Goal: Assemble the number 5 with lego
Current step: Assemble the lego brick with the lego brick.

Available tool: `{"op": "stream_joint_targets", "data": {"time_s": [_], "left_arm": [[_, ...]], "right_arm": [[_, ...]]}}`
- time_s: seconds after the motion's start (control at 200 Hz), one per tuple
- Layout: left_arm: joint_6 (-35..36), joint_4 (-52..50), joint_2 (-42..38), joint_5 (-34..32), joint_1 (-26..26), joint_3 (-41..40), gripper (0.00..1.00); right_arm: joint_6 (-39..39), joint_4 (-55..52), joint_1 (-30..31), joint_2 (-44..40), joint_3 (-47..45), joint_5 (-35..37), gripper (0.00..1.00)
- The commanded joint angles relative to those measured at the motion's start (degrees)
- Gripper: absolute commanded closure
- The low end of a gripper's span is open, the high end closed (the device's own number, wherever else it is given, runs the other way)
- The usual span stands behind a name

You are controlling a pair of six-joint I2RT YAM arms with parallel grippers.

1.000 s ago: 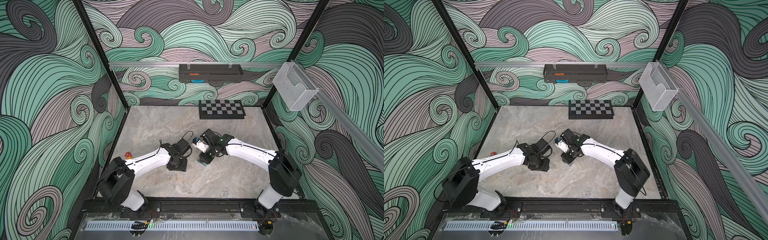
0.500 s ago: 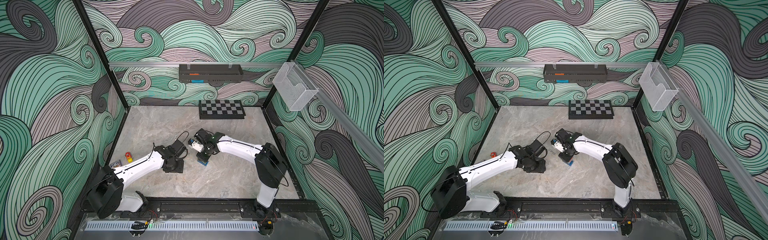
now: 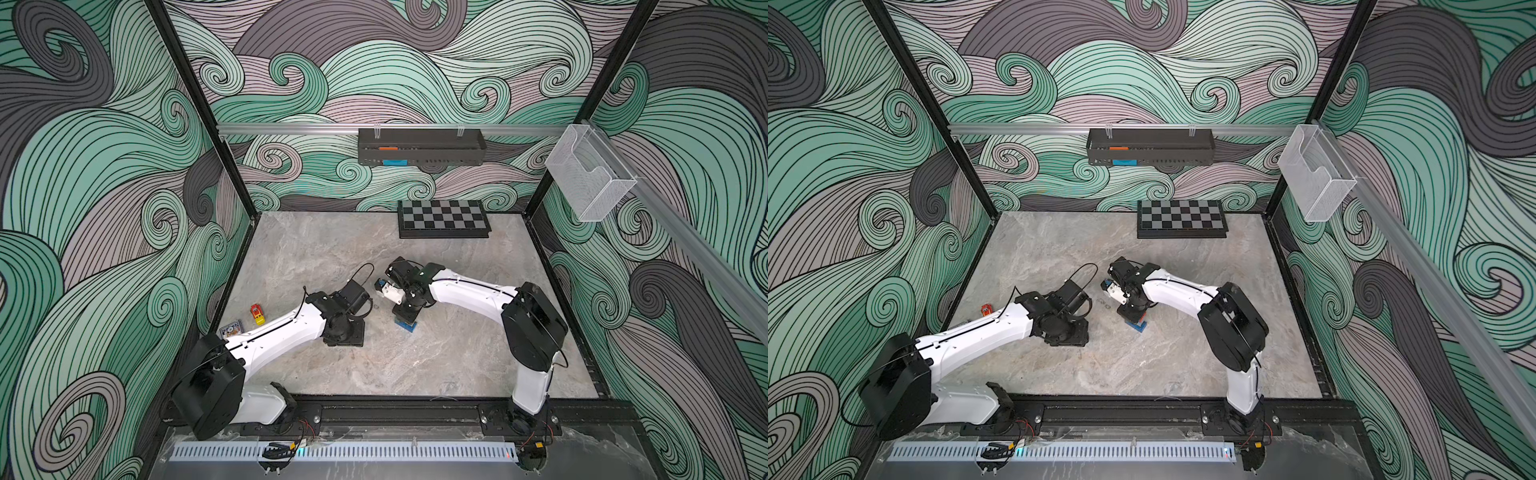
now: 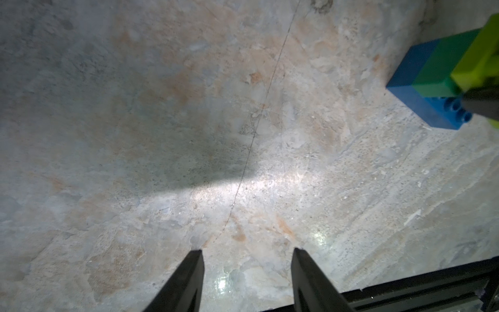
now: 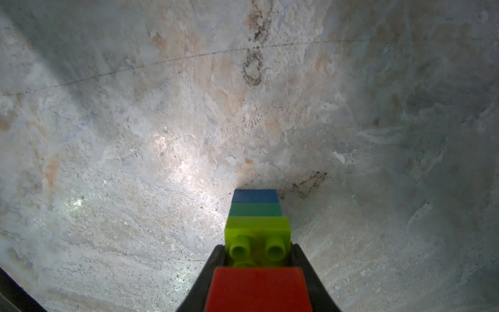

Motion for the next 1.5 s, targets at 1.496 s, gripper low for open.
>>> {"op": "stream_joint_targets", "data": {"time_s": [1.496], "left_arm": [[0.7,-0.7,-1.5,0.4,2.9,-0.8,0.44]], "right_arm": [[0.2,-8.9,1.1,8.6,4.2,1.4,0.80]]}}
